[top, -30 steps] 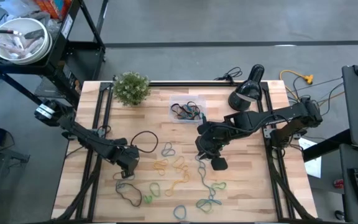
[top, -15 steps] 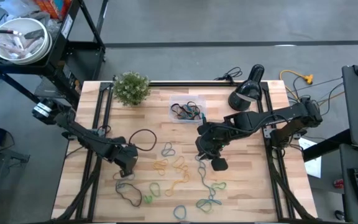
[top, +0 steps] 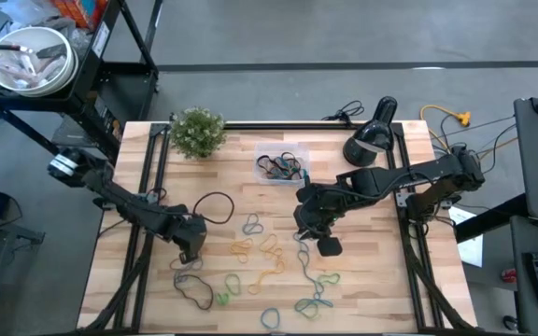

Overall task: Pick and place rubber bands into bin
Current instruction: Put the red rubberband into the transparent bin

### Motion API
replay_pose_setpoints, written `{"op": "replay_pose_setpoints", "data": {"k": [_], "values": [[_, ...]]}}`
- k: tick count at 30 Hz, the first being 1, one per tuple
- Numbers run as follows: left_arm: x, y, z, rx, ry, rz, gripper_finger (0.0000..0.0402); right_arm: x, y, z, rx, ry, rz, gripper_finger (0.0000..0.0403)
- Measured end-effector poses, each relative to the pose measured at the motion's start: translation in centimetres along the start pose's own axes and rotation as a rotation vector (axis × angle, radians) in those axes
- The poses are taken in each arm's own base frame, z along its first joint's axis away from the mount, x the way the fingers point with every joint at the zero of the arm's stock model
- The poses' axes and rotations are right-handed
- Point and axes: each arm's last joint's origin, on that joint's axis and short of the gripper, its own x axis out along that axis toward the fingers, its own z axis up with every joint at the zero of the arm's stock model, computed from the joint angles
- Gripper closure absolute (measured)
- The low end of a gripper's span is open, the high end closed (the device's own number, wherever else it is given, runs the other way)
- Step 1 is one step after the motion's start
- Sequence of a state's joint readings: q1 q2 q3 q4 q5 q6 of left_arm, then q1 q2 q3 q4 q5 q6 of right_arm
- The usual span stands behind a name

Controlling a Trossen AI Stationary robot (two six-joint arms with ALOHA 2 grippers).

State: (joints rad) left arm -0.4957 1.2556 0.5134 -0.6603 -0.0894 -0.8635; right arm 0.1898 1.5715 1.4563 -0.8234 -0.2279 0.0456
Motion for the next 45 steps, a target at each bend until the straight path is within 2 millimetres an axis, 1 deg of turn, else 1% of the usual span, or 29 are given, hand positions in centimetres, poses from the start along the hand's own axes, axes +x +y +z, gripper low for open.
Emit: {"op": "replay_pose_setpoints", "data": {"k": [5,7,11,17,22,26,34,45], "values": [[0.1,0.1,0.1,-0.022,0.036,-0.035,0.0385,0.0,-0.1,0.0,-0.001,-0.002,-0.021,0.0335],[0.1,0.1,0.1,-0.04,0.045,-0.041,0.0397,0.0,-0.1,0.0,-0.001,-0.004,-0.021,0.0335],[0.0,0.1,0.1,-0.042,0.05,-0.046,0.04,0.0,-0.1,0.0,0.004,-0.004,-0.021,0.0335],[-0.8,-0.6,0.7,-0.032,0.04,-0.085,0.0401,0.0,0.0,0.0,0.025,-0.003,-0.02,0.0335],[-2.1,-1.4,1.7,0.012,-0.03,-0.11,0.0401,0.0,0.1,-0.2,0.031,0.019,-0.019,0.0335],[-3.2,-2.0,2.6,0.044,-0.096,-0.114,0.0401,0.0,0.2,-0.7,0.044,0.072,-0.022,0.0335],[-5.6,-3.2,4.3,0.124,-0.254,-0.087,0.0401,-0.1,-0.1,-1.9,0.086,0.19,-0.126,0.0335],[-8.6,-4.2,6.2,0.187,-0.43,-0.041,0.0401,0.9,-0.4,-3.3,0.112,0.249,-0.143,0.0335]]}}
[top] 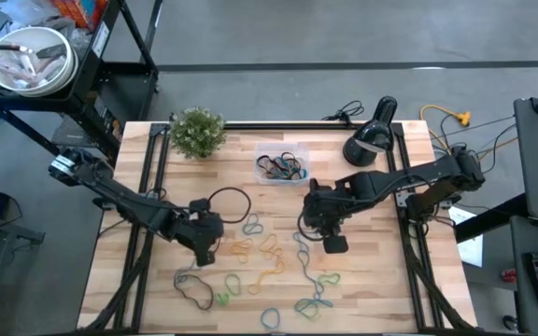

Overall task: Pick and place rubber bands into bin
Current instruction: Put the red rubberband into the transparent bin

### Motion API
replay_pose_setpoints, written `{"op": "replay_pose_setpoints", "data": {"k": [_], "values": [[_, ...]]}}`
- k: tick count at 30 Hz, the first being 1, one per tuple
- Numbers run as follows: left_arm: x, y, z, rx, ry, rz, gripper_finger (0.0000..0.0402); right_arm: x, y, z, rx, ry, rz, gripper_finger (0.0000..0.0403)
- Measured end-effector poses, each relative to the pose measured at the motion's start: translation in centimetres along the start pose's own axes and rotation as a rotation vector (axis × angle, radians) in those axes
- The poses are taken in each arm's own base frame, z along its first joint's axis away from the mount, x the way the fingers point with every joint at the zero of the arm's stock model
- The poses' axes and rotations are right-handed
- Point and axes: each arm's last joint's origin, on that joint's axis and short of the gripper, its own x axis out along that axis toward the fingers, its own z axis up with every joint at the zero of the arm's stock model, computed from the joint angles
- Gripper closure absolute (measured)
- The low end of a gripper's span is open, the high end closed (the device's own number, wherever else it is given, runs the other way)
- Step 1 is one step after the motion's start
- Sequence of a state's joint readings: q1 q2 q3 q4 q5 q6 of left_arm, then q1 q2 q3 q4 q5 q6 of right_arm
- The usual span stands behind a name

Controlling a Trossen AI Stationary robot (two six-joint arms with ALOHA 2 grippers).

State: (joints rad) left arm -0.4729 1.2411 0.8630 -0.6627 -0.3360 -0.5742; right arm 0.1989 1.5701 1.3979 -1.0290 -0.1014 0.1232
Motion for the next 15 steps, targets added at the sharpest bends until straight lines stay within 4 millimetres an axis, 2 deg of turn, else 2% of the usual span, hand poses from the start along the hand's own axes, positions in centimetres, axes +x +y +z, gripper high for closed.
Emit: {"op": "replay_pose_setpoints", "data": {"k": [10,15], "values": [[-1.8,-0.1,2.6,0.085,-0.152,0.1,0.0401,1.5,-0.6,-2.4,0.072,0.06,-0.042,0.0335],[-2.8,0.4,4.4,0.118,-0.212,0.146,0.0402,2.0,-0.8,-3.9,0.108,0.02,-0.039,0.0335]]}}
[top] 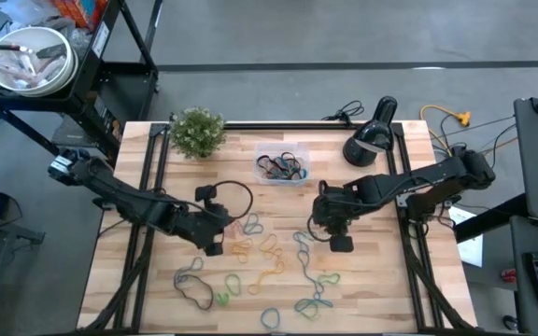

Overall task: Pick and place rubber bands into bin
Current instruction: Put the red rubberband into the transparent bin

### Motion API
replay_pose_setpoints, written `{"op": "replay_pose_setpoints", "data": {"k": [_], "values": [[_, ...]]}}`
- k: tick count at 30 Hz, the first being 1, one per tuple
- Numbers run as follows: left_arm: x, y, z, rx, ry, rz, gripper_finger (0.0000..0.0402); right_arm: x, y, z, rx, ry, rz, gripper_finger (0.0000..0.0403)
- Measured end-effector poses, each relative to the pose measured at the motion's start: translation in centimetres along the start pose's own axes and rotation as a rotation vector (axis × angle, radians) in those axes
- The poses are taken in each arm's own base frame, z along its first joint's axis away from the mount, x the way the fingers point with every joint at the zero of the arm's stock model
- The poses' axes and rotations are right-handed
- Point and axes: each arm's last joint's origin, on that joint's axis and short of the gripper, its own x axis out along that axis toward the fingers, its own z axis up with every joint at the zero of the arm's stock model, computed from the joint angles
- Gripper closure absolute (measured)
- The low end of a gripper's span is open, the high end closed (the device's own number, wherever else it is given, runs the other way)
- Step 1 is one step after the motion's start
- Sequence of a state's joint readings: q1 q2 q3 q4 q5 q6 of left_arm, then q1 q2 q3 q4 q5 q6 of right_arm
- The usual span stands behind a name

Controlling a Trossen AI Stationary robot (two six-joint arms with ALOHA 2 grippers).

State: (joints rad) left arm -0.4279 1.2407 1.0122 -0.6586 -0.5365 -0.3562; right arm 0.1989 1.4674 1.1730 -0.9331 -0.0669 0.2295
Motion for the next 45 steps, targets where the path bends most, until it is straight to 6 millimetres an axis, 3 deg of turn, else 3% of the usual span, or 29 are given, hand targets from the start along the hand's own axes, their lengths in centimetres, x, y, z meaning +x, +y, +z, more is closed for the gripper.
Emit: {"op": "replay_pose_setpoints", "data": {"k": [13,19,25,45], "values": [[0.6,3.8,4.1,0.05,-0.156,0.108,0.0401,-1.2,-1.0,-4.1,0.065,-0.384,0.057,0.0335],[1.6,6.9,5.9,0.042,-0.241,0.166,0.0401,-1.7,-1.7,-6.3,0.129,-0.43,0.03,0.0335],[3.2,10.0,7.0,0.044,-0.296,0.188,0.0401,-2.2,-2.0,-7.1,0.137,-0.47,-0.01,0.0335],[14.1,16.4,9.1,0.022,-0.181,0.232,0.0401,-1.9,-2.1,-7.1,0.117,-0.471,-0.052,0.0335]]}}
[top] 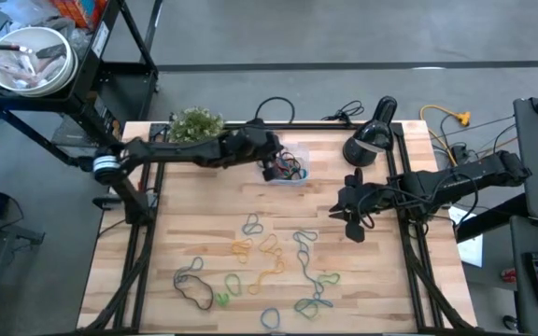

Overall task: Pick and place rubber bands into bin
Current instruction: Put the red rubberband into the transparent bin

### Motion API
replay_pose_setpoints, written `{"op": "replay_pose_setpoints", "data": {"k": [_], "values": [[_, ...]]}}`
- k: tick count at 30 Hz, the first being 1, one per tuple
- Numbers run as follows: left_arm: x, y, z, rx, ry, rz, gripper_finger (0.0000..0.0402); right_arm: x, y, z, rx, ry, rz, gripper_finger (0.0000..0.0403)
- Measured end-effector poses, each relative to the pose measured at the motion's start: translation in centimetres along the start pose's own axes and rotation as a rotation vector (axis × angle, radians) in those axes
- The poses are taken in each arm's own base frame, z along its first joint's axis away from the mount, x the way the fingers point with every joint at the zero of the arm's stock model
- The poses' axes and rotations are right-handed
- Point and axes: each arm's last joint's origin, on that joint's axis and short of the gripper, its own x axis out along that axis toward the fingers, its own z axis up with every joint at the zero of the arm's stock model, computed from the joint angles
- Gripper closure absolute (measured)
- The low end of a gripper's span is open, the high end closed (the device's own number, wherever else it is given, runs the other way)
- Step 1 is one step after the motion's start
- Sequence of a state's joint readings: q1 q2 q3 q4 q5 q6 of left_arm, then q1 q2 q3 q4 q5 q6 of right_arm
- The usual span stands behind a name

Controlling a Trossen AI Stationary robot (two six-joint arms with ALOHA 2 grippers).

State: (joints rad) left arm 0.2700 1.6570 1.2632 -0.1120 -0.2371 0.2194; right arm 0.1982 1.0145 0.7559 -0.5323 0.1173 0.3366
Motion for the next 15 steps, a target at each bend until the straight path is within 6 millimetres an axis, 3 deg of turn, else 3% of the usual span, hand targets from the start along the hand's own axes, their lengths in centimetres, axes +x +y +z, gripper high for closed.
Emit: {"op": "replay_pose_setpoints", "data": {"k": [4,11,15], "values": [[1.16,0.29,-0.25,-0.004,0.021,0.007,0.0401,0.0,0.0,0.0,0.002,0.0,0.0,0.0335],[1.21,0.32,-0.48,0.022,0.037,0.005,0.0401,0.0,0.0,0.0,0.008,0.001,0.001,0.0335],[1.16,0.3,-0.42,0.047,0.03,-0.011,0.0375,0.0,0.0,0.0,0.006,0.001,0.001,0.0335]]}}
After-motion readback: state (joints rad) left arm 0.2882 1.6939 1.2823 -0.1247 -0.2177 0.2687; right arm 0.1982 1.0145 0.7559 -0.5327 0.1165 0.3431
